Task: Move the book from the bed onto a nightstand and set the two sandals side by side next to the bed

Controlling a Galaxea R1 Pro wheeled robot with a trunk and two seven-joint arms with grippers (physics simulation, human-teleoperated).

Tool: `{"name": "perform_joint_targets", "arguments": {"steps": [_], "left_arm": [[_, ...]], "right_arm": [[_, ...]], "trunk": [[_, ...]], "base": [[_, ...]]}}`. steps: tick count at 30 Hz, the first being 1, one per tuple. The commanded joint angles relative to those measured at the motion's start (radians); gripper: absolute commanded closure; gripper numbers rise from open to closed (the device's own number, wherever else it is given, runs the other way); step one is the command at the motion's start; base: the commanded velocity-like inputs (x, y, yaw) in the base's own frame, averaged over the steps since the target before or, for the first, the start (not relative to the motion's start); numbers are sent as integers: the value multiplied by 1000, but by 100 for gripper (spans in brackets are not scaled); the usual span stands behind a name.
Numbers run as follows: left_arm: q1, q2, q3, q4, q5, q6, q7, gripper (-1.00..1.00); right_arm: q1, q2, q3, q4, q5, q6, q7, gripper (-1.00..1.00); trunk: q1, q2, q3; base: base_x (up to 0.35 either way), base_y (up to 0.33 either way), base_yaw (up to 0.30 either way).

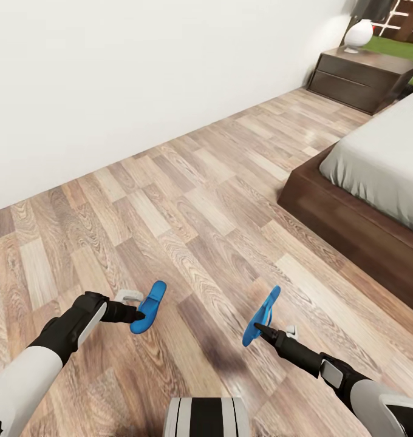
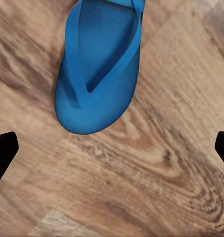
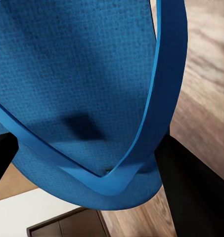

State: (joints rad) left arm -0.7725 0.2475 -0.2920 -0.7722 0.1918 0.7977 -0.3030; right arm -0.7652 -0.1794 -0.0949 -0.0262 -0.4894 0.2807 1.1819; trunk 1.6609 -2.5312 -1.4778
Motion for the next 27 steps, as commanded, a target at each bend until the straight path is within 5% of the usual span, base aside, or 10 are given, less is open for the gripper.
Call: {"name": "perform_joint_targets", "arguments": {"steps": [1,27], "left_arm": [[-1,1,-4,-1,9,5,4,-100],[-1,7,-5,-1,8,3,3,-100]], "right_arm": [[0,0,-8,0,3,12,5,100],[0,0,-8,0,3,12,5,100]], "trunk": [[0,0,-1],[0,0,-1]], "base": [[0,0,0],[1,0,0]]}}
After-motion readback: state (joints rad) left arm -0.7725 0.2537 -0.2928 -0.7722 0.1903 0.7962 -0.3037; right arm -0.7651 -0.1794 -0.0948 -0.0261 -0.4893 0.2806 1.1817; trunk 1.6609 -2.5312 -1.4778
